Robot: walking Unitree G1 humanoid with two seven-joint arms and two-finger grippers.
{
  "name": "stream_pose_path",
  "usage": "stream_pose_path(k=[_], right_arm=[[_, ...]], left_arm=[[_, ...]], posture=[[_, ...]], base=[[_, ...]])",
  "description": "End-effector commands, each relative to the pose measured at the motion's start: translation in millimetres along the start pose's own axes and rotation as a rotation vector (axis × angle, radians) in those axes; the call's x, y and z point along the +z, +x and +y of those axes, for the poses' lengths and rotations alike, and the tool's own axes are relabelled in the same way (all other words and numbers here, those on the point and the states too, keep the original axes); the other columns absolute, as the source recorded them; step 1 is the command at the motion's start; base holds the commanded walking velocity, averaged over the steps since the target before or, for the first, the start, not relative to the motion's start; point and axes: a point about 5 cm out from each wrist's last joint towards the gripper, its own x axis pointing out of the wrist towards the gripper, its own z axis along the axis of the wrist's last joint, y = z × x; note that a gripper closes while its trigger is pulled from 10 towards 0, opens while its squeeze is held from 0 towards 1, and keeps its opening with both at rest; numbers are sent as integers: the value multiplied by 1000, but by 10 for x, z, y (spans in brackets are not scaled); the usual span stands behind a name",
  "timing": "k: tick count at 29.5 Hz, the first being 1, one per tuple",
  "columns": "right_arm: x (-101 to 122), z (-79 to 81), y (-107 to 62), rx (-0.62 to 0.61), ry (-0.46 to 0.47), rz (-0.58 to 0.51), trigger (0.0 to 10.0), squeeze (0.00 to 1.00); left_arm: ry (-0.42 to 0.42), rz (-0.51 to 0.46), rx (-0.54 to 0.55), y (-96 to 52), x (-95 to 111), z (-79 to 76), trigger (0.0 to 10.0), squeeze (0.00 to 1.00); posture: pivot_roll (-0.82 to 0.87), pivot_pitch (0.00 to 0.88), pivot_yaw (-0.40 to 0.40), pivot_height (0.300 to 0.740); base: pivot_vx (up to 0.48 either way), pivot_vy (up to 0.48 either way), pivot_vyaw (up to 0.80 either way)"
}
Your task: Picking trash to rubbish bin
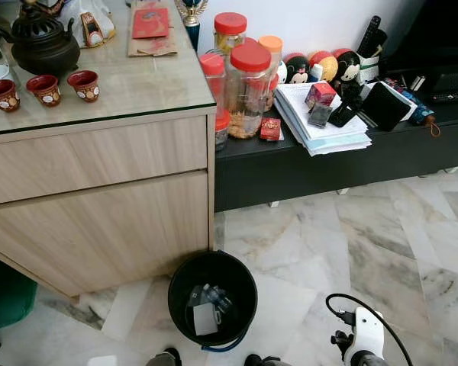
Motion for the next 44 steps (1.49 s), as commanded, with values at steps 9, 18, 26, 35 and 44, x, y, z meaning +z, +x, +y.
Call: stream_pose_path(k=[9,18,26,35,44], right_arm=[[-56,-93,-23,-23,22,9,10000,0],[-57,-86,-23,-20,27,5,10000,0],[-58,-77,-23,-15,27,2,10000,0],[-39,-60,-19,-1,23,-9,10000,0],[-9,-56,-15,2,24,-21,10000,0]], left_arm=[[45,0,-93,-23,-33,-144,10000,0],[64,24,-99,-13,-47,-102,10000,0],[71,20,-103,8,0,-113,10000,0],[80,25,-112,2,-14,-139,10000,0],[95,28,-115,1,-20,-138,10000,0]], posture=[[83,191,-79,740],[78,190,-79,740],[77,188,-81,740],[76,178,-81,740],[73,174,-83,740]], base=[[0,0,0],[0,0,0],[-30,0,0],[-282,0,0],[-288,0,0]])
